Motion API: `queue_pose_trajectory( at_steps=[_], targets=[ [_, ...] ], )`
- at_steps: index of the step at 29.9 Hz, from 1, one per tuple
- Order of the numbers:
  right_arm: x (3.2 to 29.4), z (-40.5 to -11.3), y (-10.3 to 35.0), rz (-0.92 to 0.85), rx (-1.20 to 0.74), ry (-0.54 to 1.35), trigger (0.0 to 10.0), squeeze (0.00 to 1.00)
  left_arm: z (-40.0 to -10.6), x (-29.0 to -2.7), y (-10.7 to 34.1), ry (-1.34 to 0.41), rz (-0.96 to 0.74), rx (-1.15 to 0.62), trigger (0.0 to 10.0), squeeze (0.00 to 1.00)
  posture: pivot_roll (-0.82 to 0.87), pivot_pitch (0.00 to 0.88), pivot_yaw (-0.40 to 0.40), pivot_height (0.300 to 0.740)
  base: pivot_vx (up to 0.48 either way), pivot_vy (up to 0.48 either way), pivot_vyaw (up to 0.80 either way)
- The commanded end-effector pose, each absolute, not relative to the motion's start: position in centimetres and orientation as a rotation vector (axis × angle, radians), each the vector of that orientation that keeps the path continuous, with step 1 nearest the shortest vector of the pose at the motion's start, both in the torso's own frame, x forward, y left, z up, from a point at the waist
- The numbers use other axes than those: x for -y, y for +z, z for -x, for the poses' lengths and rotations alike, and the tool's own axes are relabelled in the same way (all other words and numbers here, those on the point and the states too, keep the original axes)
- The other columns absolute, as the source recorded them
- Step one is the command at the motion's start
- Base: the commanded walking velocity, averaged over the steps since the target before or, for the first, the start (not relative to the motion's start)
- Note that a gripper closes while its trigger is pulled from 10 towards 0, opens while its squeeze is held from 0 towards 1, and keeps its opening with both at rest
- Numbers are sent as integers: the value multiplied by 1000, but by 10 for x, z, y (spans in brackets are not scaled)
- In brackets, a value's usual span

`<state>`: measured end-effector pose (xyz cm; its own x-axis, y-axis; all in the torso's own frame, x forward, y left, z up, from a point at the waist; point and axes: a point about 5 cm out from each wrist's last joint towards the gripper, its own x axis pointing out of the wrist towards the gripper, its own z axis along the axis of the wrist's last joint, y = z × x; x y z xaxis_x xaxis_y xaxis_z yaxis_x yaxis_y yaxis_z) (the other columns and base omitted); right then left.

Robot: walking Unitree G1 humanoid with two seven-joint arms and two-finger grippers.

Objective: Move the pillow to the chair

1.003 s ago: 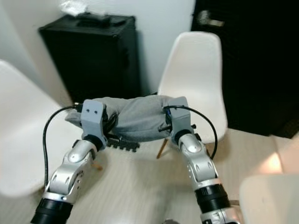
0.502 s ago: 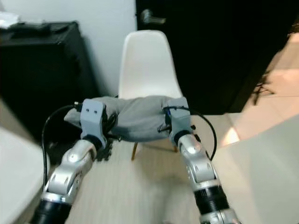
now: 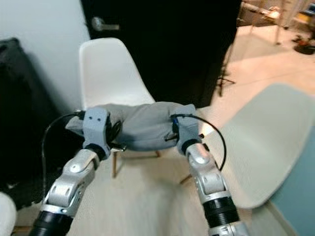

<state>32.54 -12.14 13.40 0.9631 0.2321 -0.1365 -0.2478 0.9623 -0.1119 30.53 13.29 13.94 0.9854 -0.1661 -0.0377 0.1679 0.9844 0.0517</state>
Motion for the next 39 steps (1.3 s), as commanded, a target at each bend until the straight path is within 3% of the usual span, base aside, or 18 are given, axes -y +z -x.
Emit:
queue_pose_trajectory(
  at_steps=[1, 39],
  targets=[
    [134, -329, 141, 148, -84, 173, 10000, 0, -305, -145, 142, -125, -64, -23, 10000, 0, 31, 69, 14, 689, 285, 0, 0],
    [134, -331, 142, 140, -72, 170, 10000, 0, -307, -145, 143, -127, -54, -26, 10000, 0, 34, 75, 15, 689, 324, 0, 0]
  ],
)
